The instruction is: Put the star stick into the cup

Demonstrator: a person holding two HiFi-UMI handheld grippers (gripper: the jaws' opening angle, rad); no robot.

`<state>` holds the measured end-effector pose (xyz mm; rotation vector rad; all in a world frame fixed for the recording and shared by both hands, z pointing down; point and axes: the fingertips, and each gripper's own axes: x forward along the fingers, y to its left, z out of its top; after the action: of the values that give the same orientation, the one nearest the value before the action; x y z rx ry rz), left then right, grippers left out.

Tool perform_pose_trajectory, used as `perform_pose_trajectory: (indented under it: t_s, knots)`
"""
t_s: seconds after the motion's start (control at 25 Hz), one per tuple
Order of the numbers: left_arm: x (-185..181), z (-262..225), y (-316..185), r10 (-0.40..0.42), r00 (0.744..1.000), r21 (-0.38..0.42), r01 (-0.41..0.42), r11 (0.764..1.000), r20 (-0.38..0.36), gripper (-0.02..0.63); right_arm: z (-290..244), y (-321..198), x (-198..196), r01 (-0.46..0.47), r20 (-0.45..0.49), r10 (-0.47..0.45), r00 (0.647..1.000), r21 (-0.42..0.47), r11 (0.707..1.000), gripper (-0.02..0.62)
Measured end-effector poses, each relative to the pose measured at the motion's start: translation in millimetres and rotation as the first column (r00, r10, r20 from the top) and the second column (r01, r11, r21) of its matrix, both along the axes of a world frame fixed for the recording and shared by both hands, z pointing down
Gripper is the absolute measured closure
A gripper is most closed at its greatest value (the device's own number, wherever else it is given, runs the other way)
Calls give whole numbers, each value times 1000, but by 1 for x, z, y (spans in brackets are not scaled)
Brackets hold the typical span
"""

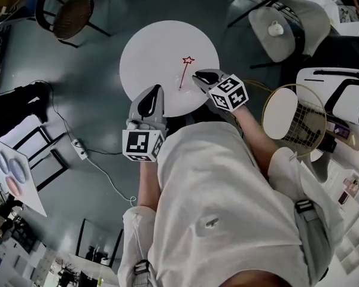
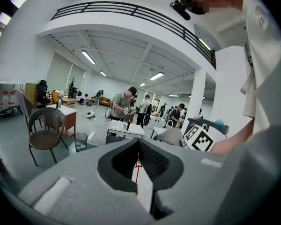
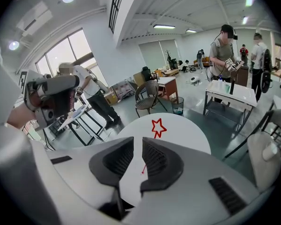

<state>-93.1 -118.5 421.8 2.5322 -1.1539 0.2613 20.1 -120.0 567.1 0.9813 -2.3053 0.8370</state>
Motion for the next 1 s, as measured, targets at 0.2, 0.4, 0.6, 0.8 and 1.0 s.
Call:
perform_pose_trajectory:
  t_s: [0.2,0.4,0.6,0.8,1.0]
  knots:
    - [-1,1,2,30,999,-2,-30,1000,-15,595,-34,0,-8,-33,32,31,999,60,998,546]
    - [0,0,7,85,996,-9,-86,996,-22,595,-52,4,-13,-103,62,96,993,104,989,576]
    - [-3,3,17,155,988,-13,-155,988,-16,595,-64,21,-22,-160,101,148,984,126,979,586]
    - [-3,24,35,241,970,-51,-241,969,2,595,-69,42,-27,-229,144,207,968,154,961,586]
    - [6,23,51,287,958,-35,-286,958,15,595,-71,66,-25,-261,187,229,955,167,951,586]
